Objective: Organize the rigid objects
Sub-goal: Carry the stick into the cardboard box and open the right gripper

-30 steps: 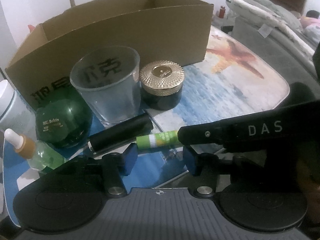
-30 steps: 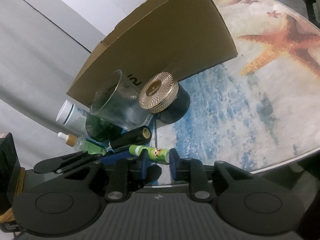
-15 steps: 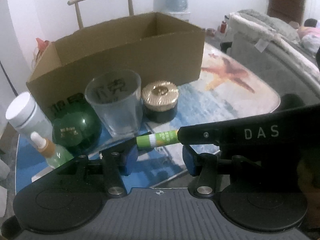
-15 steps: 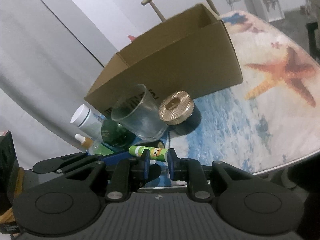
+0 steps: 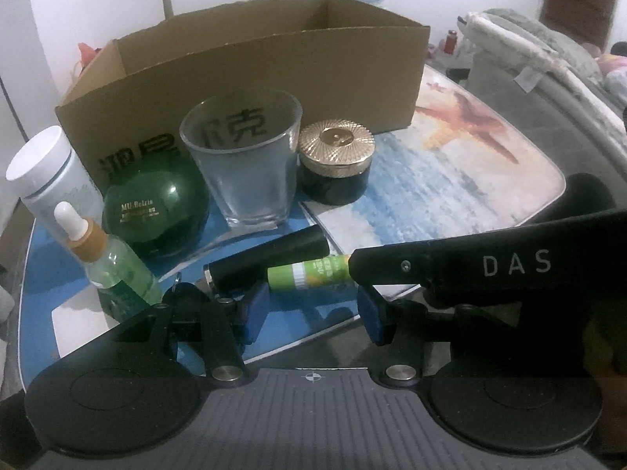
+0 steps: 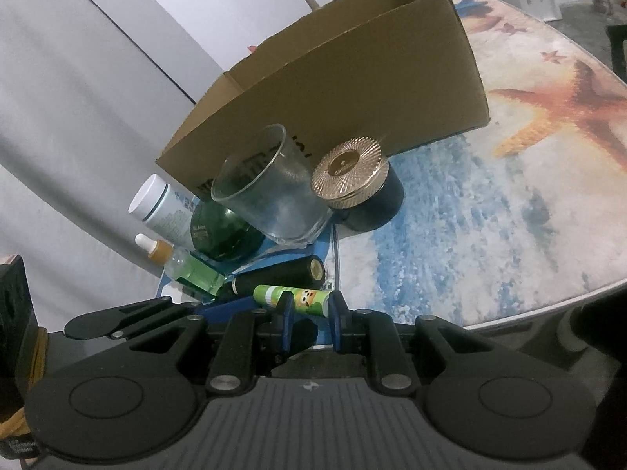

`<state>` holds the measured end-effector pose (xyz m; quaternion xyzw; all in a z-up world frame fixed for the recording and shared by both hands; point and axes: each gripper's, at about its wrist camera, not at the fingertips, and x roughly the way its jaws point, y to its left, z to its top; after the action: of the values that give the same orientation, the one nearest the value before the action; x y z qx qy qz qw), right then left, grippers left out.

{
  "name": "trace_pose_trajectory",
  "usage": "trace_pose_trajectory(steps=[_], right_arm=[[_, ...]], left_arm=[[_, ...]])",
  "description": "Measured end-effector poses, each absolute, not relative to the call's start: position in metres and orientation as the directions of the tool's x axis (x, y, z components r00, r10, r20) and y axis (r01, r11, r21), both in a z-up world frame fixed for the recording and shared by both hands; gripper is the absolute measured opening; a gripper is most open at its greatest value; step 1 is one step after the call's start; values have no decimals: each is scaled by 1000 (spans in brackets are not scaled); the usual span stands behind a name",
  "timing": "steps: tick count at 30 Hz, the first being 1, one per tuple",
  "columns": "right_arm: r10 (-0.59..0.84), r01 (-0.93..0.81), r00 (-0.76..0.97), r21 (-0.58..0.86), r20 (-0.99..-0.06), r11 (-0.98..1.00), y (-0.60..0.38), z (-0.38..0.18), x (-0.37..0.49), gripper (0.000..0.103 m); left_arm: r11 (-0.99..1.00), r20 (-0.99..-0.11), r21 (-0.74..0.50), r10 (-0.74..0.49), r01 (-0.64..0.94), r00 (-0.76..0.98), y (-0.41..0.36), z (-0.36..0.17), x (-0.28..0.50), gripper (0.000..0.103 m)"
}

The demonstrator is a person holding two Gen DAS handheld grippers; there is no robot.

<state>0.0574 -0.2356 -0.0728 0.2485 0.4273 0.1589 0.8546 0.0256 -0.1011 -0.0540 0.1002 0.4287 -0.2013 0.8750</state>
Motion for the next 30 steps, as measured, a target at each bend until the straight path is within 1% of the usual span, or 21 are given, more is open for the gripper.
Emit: trace_pose_trajectory(steps=[24, 30], right_arm=[[533, -95, 543, 583, -649, 807, -224, -74, 49, 21], [532, -99, 556, 585, -638, 805, -226, -67, 45, 21]], left_arm=[[920, -796, 25, -217, 390, 565, -88, -48, 3, 49], [918, -775, 33, -226, 394, 591, -89, -38, 0, 49]])
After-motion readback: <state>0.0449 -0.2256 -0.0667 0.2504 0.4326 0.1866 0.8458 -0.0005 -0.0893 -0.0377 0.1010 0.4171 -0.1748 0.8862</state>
